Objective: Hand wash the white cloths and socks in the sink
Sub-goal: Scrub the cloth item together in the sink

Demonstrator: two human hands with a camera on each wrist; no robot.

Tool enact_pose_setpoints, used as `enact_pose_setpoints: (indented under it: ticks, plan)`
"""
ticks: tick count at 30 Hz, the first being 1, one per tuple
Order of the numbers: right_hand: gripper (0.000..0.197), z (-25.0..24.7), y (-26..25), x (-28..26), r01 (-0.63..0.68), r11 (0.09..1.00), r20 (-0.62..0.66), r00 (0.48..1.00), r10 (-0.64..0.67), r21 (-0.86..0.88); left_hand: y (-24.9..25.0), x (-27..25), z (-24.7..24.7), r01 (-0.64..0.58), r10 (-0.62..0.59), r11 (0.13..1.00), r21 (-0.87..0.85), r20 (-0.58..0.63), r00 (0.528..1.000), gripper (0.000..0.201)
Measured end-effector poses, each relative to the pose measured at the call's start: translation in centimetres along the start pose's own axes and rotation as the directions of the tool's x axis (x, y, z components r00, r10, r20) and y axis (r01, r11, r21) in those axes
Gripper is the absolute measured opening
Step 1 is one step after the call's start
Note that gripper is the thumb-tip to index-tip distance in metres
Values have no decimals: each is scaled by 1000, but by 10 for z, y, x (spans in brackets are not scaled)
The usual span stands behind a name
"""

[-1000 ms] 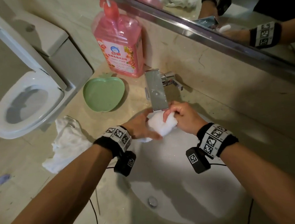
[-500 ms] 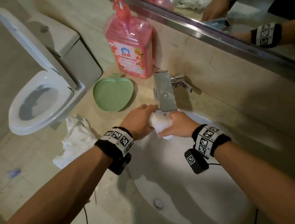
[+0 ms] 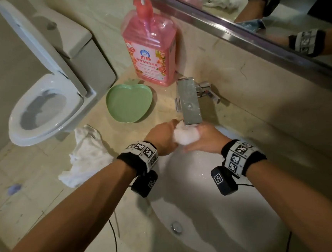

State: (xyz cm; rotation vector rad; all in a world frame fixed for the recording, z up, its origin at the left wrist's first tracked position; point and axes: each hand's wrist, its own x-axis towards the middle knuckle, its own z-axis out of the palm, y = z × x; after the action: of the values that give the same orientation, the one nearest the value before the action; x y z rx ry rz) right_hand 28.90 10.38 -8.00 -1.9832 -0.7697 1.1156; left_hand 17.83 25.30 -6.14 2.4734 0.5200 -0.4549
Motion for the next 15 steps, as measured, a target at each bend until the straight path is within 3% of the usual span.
enact_pose_setpoints:
  ticks: [3, 5, 8, 10, 13, 15]
  plan:
    - [89, -10, 6, -5, -168, 978, 31, 986, 166, 120, 18, 5, 7, -94, 100, 982, 167, -28, 995, 37]
    - [83, -10, 7, -8, -187, 977, 8, 982, 187, 103, 31, 8, 8, -111, 121, 952, 285, -16, 993, 26]
    - [65, -6, 7, -9, -129, 984, -69, 990, 121, -120, 42, 15, 8, -103, 110, 927, 359, -1, 994, 21]
    - [54, -5, 7, -6, -121, 951, -96, 991, 98, -284, 47, 19, 6, -10, 20, 962, 274, -32, 999, 20]
    - [43, -2, 9, -1, -70, 868, -138, 990, 2, -492, 50, 21, 5, 211, -214, 976, -55, -74, 974, 29]
    - [35, -1, 11, 0, -29, 804, -183, 978, -101, -594, 51, 24, 7, 242, -249, 964, -109, -52, 967, 29]
